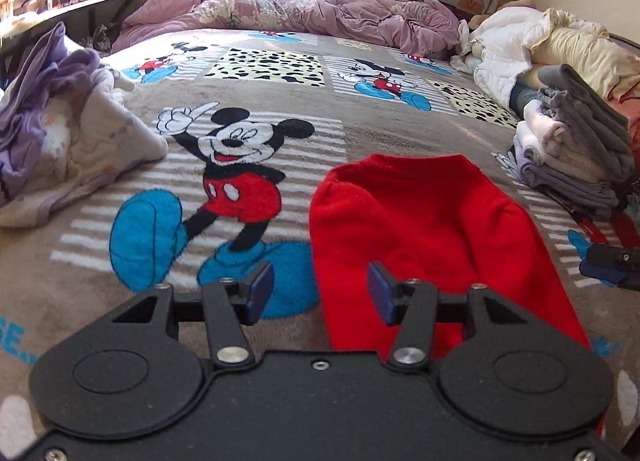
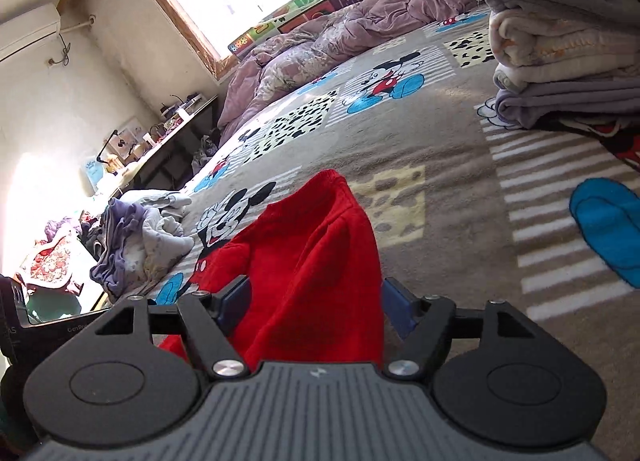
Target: Fold clothes
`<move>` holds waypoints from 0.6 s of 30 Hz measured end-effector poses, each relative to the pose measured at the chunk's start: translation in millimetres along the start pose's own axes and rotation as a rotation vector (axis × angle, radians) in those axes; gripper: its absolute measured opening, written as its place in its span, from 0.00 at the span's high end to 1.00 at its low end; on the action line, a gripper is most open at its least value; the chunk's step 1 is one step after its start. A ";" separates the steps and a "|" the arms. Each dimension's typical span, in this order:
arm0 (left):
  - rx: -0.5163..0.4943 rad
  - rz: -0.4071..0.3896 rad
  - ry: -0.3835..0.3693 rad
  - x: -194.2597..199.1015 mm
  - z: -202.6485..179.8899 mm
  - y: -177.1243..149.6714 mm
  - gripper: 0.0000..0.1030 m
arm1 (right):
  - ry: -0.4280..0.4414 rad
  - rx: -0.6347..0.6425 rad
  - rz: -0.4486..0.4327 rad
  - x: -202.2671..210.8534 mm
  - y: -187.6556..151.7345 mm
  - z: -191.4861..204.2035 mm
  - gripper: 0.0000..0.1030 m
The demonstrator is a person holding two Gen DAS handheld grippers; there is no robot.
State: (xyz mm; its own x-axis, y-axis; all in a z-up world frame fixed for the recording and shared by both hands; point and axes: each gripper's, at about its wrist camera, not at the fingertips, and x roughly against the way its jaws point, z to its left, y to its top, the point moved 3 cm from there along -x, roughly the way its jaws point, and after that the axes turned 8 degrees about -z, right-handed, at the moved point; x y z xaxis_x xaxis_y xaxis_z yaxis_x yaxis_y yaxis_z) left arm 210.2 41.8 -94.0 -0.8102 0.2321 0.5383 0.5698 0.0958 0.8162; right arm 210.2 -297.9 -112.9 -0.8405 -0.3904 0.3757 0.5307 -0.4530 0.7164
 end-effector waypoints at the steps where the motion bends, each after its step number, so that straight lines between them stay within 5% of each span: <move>1: 0.041 0.004 -0.013 13.2 -0.7 -11.3 0.46 | 0.005 -0.021 0.002 9.7 -9.5 -1.0 0.30; 9: 0.196 0.008 -0.053 86.8 -18.5 -72.9 0.46 | 0.051 -0.105 -0.032 58.4 -65.8 -6.5 0.30; 18: 0.076 -0.020 -0.066 104.7 -52.5 -101.1 0.58 | 0.102 -0.076 -0.071 71.6 -85.1 -2.5 0.30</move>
State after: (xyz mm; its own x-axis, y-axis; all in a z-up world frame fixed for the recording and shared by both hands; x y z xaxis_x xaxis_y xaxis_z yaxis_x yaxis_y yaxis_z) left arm 60.5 5.6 -109.2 -0.8123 0.2922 0.5048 0.5641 0.1737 0.8072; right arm 105.2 -289.4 -148.4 -0.8630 -0.4326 0.2611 0.4800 -0.5405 0.6910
